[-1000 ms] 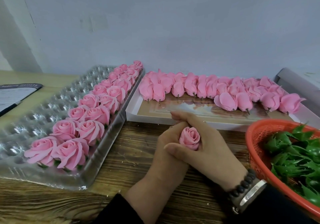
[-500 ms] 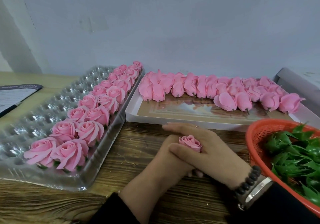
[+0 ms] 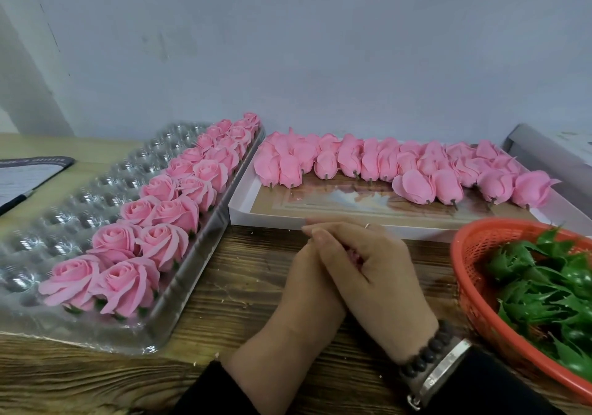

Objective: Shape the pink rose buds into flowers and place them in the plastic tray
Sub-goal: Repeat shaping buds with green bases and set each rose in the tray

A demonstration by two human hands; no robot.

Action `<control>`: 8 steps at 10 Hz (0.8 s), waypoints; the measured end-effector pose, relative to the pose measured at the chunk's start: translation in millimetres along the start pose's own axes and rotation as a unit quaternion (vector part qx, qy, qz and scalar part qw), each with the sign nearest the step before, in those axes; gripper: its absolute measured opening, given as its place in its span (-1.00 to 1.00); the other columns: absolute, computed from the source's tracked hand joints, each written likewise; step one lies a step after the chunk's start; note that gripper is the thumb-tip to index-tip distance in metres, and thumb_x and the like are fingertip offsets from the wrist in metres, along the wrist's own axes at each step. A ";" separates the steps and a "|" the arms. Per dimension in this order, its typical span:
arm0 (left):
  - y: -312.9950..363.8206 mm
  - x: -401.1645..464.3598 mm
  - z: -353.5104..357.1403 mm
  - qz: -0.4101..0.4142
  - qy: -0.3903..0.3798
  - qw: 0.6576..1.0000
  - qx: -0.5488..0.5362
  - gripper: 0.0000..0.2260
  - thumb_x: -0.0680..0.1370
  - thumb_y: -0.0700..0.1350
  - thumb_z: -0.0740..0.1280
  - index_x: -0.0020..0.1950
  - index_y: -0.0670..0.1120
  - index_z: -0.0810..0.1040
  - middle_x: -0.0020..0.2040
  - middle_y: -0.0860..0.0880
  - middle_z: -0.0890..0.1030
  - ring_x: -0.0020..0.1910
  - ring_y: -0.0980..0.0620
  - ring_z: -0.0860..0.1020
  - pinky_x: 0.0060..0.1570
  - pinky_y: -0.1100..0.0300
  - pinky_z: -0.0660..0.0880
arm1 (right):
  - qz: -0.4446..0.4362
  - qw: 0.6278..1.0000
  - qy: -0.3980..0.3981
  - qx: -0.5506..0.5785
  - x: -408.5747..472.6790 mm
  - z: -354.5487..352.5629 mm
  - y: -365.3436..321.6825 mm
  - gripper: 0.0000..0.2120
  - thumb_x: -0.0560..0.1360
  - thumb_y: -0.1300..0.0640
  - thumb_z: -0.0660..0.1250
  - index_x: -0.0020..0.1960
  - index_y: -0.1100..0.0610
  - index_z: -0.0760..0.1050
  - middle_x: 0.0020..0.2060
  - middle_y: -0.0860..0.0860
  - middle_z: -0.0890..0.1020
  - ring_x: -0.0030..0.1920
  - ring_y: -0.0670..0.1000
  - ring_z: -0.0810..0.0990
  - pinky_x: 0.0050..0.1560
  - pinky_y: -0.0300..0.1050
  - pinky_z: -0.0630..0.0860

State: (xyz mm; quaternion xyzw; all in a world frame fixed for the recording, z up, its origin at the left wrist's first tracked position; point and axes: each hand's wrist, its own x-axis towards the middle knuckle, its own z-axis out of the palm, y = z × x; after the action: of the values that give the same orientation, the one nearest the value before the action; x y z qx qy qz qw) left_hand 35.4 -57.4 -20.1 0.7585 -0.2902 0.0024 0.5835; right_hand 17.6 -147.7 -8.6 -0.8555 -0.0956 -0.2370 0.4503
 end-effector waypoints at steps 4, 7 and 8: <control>13.5 3.4 -10.8 -0.115 -0.163 0.979 0.031 -0.76 0.54 -0.25 0.26 -0.27 0.02 0.39 -0.50 0.05 0.50 -0.52 0.17 0.48 -0.42 0.39 0.44 | 0.005 0.978 -0.207 -0.008 3.6 -20.7 2.5 -0.58 0.39 -0.24 0.09 0.14 -0.19 0.54 -0.01 -0.21 0.63 -0.14 -0.27 0.61 -0.03 -0.27 0.55; 7.4 2.7 -1.7 -0.057 0.027 0.997 0.035 -0.60 0.47 -0.40 0.27 -0.28 0.12 0.34 -0.45 0.21 0.53 -0.38 0.55 0.43 -0.33 0.61 0.35 | -0.019 0.999 -0.017 0.024 -3.8 -7.8 -1.6 -0.66 0.41 -0.27 0.09 0.15 -0.31 0.44 0.02 -0.21 0.61 0.08 -0.18 0.51 0.10 -0.18 0.47; 7.5 4.2 0.5 -0.050 0.012 0.998 -0.043 -0.70 0.54 -0.33 0.18 -0.17 0.08 0.45 -0.29 0.15 0.52 -0.27 0.43 0.51 -0.19 0.51 0.43 | -0.013 1.000 0.013 0.009 -5.1 0.7 -2.1 -0.58 0.47 -0.18 0.06 0.10 -0.07 0.59 0.00 -0.21 0.63 0.09 -0.16 0.54 0.13 -0.17 0.47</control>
State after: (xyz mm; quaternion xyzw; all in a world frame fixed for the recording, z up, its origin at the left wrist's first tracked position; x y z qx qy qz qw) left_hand 35.4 -60.8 -12.2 0.7462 -0.2450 -0.0297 0.6182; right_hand 12.6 -145.7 -9.9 -0.8470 -0.1027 -0.2530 0.4561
